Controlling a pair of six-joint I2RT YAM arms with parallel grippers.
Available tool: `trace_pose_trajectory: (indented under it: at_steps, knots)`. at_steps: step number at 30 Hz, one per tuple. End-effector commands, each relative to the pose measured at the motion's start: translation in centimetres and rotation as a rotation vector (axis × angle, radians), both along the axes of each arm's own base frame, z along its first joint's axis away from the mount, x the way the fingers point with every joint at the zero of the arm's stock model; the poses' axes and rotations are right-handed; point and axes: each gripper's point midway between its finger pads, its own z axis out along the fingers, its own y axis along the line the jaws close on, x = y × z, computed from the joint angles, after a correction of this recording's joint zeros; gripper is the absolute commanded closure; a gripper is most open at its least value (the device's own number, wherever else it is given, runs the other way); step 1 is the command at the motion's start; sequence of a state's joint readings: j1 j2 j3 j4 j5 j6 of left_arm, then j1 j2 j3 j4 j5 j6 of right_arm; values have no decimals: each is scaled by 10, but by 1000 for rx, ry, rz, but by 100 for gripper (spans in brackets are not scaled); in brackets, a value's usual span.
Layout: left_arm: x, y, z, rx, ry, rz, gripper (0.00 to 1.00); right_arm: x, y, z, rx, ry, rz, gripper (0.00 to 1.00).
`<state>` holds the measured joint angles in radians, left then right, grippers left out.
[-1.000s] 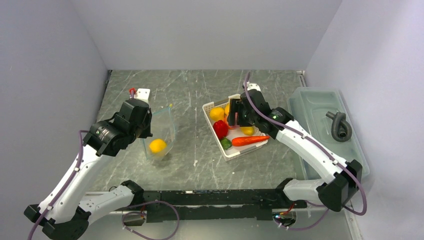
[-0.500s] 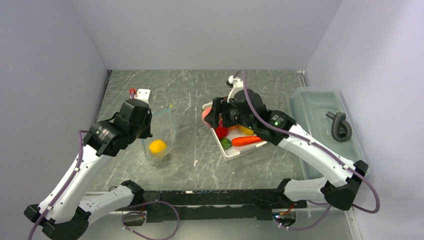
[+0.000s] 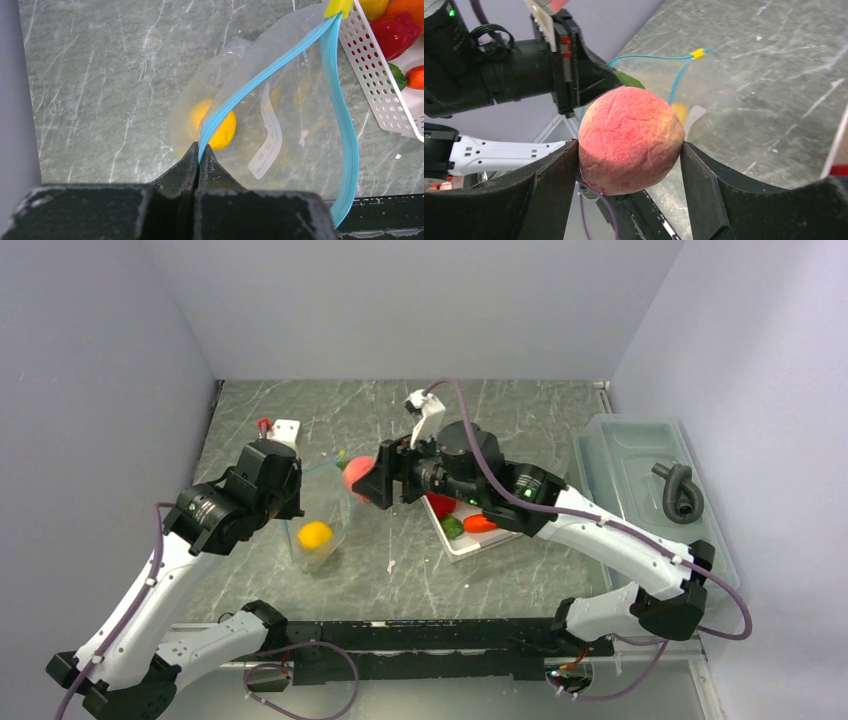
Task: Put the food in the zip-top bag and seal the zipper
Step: Place the fake fruit in the zipper food storage bag.
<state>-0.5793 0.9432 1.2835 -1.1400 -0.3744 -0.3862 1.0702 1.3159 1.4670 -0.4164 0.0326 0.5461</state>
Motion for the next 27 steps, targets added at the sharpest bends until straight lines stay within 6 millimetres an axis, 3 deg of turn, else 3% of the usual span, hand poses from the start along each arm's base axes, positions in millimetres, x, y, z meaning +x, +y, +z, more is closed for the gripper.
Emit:
trace_pose_trajectory:
  at_steps: [1,7,14,27]
  knots:
    - [-1,-2,15,-38,-39,-12,100,-10,25,37,94,-60,50,57]
    - [-3,-3,16,-46,-42,-20,100,-19,53,30,71,-54,91,57]
    - [-5,-3,19,-50,-44,-30,100,-17,78,7,3,-39,88,57]
    - [-10,-4,21,-65,-43,-49,100,10,94,-49,-180,-2,-23,58]
